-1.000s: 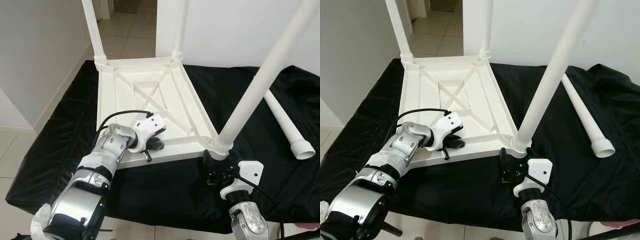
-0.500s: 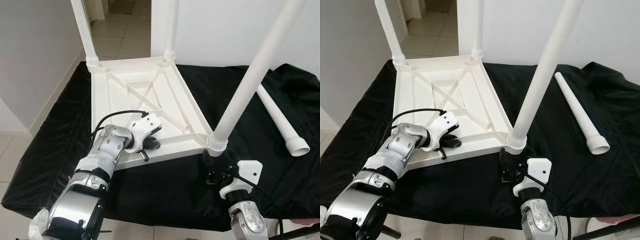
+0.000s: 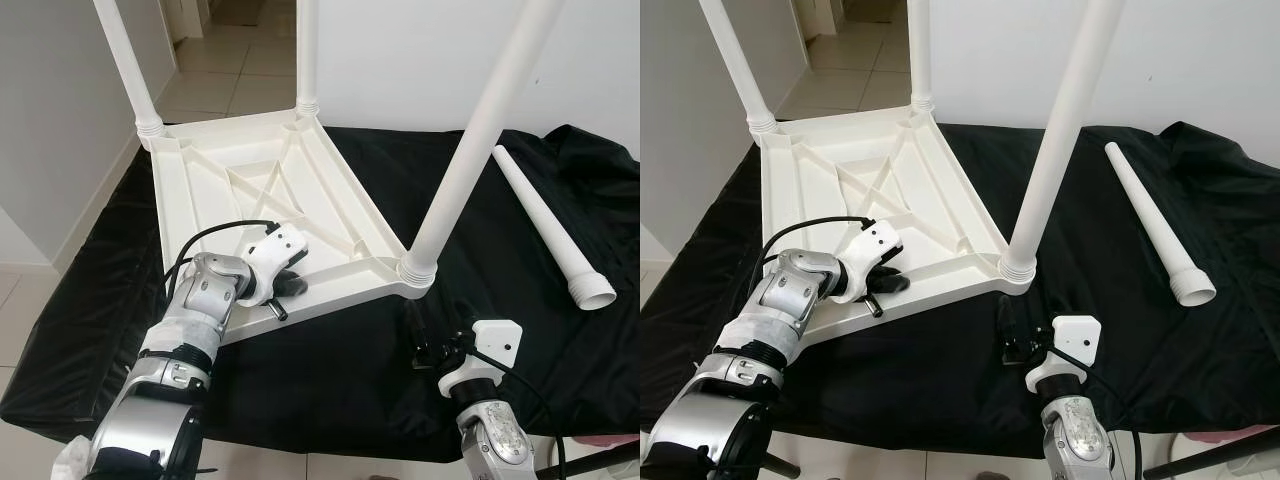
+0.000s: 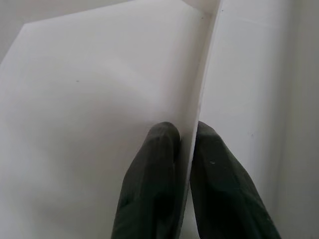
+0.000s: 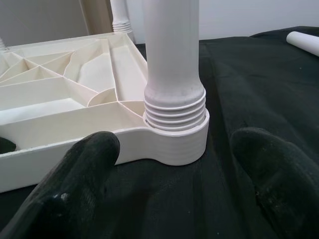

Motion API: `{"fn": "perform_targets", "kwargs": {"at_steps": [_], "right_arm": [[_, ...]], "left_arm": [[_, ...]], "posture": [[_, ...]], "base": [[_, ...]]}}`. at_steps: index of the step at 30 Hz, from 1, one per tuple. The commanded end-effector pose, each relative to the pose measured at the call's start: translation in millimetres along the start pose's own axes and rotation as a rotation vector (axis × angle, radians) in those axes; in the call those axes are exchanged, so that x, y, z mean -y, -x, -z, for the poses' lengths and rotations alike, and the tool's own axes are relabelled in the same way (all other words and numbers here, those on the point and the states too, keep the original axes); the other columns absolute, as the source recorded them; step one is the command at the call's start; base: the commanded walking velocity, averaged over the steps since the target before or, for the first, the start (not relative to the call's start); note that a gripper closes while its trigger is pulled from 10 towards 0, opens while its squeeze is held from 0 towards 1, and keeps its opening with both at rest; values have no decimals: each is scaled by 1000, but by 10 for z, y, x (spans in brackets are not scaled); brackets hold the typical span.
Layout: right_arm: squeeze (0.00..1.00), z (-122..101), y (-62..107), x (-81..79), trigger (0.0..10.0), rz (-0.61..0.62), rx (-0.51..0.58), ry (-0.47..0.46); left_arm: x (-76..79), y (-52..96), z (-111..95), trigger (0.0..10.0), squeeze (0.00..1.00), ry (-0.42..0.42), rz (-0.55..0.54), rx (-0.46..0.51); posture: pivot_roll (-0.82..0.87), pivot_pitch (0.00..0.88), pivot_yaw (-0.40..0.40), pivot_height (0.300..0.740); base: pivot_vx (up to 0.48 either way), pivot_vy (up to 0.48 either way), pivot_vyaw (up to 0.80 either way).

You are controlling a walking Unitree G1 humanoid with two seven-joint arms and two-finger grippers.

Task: Building children table

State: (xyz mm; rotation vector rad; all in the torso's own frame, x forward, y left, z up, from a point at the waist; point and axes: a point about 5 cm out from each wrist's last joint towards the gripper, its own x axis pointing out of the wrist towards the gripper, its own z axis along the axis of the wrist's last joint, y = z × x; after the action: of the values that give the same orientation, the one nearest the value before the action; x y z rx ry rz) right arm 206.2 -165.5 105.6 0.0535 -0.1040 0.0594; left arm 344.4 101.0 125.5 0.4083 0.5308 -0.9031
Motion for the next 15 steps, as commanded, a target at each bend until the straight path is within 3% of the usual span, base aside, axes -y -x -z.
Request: {"fn": "perform_targets", "kwargs": {"at_steps": [1, 7, 8, 11, 13, 15], "right_arm": [[0, 19, 3, 4, 10000, -8, -1, 1], [0, 24, 2, 6, 10000, -8, -3, 3], [0, 26, 2, 7, 10000, -8, -4, 4], [0, 28, 2, 7, 10000, -9, -4, 5], [0, 32, -4, 8, 10000, -12, -3, 5], [0, 34, -12, 6, 10000, -14, -2, 5]], "left_arm": [[-156, 19, 95, 10000, 1000, 61, -419, -5], [-81, -4, -29, 10000, 1000, 49, -340, 57], [2, -9, -113, 10000, 0, 14, -265, 103], [75, -8, -179, 10000, 0, -13, -203, 143], [190, 38, -314, 10000, 0, -42, -98, 239], [197, 118, -409, 10000, 0, -44, -54, 316]], "posture": [[-113, 0, 3, 740], [-113, 0, 4, 740], [-112, 0, 7, 740], [-112, 0, 7, 740], [-112, 0, 7, 740], [-110, 0, 8, 740]], "base": [[0, 0, 0], [0, 0, 0], [0, 0, 0], [0, 0, 0], [0, 0, 0], [0, 0, 0]]}}
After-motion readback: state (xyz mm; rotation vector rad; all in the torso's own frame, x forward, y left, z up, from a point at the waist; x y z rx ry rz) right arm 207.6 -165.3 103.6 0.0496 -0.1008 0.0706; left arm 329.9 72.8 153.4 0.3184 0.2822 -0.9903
